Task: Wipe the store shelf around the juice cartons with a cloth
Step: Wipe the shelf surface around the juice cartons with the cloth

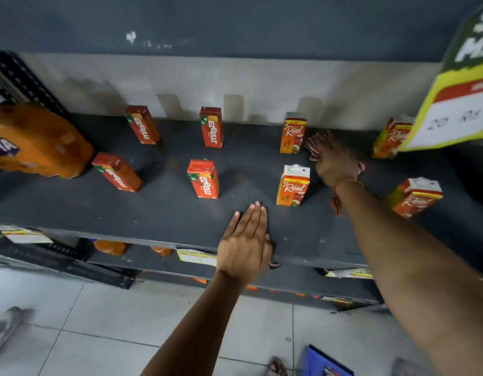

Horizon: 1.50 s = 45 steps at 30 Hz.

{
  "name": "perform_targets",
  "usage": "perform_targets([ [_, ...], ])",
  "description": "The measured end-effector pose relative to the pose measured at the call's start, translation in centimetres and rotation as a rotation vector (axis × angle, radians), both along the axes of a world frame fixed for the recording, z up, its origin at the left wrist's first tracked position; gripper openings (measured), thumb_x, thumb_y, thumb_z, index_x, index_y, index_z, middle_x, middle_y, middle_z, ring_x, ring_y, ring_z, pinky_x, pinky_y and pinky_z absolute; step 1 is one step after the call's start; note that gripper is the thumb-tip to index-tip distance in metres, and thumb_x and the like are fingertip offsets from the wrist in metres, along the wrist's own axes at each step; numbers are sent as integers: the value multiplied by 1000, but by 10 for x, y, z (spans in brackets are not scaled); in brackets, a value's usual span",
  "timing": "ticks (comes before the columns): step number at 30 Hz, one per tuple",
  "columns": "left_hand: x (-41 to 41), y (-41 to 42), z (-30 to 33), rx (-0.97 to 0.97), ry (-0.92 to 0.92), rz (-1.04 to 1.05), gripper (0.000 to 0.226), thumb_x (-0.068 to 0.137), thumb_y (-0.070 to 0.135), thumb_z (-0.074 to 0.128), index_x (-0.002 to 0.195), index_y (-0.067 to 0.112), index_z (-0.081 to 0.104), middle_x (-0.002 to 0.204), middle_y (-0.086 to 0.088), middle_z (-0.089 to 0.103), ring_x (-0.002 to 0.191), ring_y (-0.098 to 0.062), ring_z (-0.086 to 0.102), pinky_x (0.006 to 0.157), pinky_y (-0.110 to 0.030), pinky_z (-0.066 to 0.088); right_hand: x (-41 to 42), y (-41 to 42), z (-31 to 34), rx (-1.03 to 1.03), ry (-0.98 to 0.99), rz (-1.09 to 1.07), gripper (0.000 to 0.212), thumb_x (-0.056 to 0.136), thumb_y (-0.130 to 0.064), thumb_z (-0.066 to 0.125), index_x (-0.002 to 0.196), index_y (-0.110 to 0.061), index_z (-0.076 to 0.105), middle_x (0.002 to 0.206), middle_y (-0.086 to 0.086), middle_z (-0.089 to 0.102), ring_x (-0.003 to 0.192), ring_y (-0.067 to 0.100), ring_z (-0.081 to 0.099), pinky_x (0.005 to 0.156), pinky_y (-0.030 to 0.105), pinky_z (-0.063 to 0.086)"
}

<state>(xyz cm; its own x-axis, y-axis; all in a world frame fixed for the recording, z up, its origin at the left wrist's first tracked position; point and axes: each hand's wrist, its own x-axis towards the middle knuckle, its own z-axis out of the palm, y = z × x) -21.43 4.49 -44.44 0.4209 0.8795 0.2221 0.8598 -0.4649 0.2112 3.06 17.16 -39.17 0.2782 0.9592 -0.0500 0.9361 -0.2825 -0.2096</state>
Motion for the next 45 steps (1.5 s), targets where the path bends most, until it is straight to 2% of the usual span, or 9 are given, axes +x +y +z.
perform_targets([
  [6, 0, -1, 3, 0, 39, 17, 57, 93, 29, 29, 143, 5, 40, 150, -11, 42, 140, -19, 37, 117, -42, 28, 1, -43, -21, 96, -2, 99, 74, 85, -12, 53, 153, -27, 28, 163, 4, 24, 145, 33, 30, 115, 49, 31],
  [14, -2, 1, 0, -51, 112, -13, 57, 99, 32, 20, 152, 8, 16, 161, -7, 19, 148, -16, 12, 122, -38, 8, -18, -116, -24, 122, -14, 116, 64, 84, -7, 53, 146, -23, 42, 157, 9, 38, 136, 36, 45, 112, 48, 40],
  [23, -9, -4, 9, -143, 82, -74, 56, 102, 32, 16, 152, 9, 5, 163, -5, 6, 149, -15, 1, 121, -33, -4, -59, -185, -19, 76, 28, 59, 76, 83, -8, 58, 148, -39, 33, 158, -7, 36, 134, 30, 46, 101, 42, 51],
  [29, -51, -27, 20, -226, 79, -239, 54, 104, 30, 17, 152, 7, 6, 163, -7, 5, 149, -16, 0, 119, -29, -5, -128, -238, -7, 58, 112, 198, 58, 88, -12, 57, 136, -43, 49, 144, -12, 53, 119, 21, 59, 94, 41, 56],
  [31, -74, -29, 27, -252, 49, -232, 53, 104, 29, 19, 152, 6, 9, 162, -8, 7, 149, -17, 3, 120, -29, -2, -157, -254, -9, -110, 253, 359, 42, 92, -13, 56, 126, -39, 60, 128, -8, 64, 107, 17, 64, 92, 41, 56],
  [33, -102, -29, 32, -252, 34, -183, 53, 104, 29, 19, 151, 6, 11, 162, -9, 8, 149, -18, 5, 120, -31, -1, -182, -268, -15, -223, 312, 395, 41, 94, -12, 54, 129, -33, 60, 127, 0, 64, 114, 22, 62, 96, 40, 52],
  [38, -169, -14, 31, -208, 106, -83, 54, 104, 30, 16, 151, 5, 8, 162, -9, 6, 149, -19, 1, 121, -33, -3, -214, -259, -9, 8, 420, 193, 60, 91, -7, 51, 138, -44, 49, 141, -13, 57, 118, 16, 61, 101, 36, 52],
  [41, -185, 3, 29, -209, 112, -31, 55, 103, 32, 15, 151, 6, 4, 163, -8, 2, 149, -18, -1, 120, -33, -4, -229, -234, 4, 213, 557, 87, 60, 90, 1, 50, 138, -35, 53, 140, -4, 57, 119, 21, 61, 103, 41, 51],
  [45, -183, 23, 21, -211, 113, -27, 55, 103, 33, 13, 151, 8, 0, 163, -6, -2, 149, -16, -5, 119, -32, -9, -231, -182, 22, 449, 471, -102, 57, 87, 1, 57, 136, -29, 57, 131, 2, 65, 113, 24, 64, 102, 36, 50],
])
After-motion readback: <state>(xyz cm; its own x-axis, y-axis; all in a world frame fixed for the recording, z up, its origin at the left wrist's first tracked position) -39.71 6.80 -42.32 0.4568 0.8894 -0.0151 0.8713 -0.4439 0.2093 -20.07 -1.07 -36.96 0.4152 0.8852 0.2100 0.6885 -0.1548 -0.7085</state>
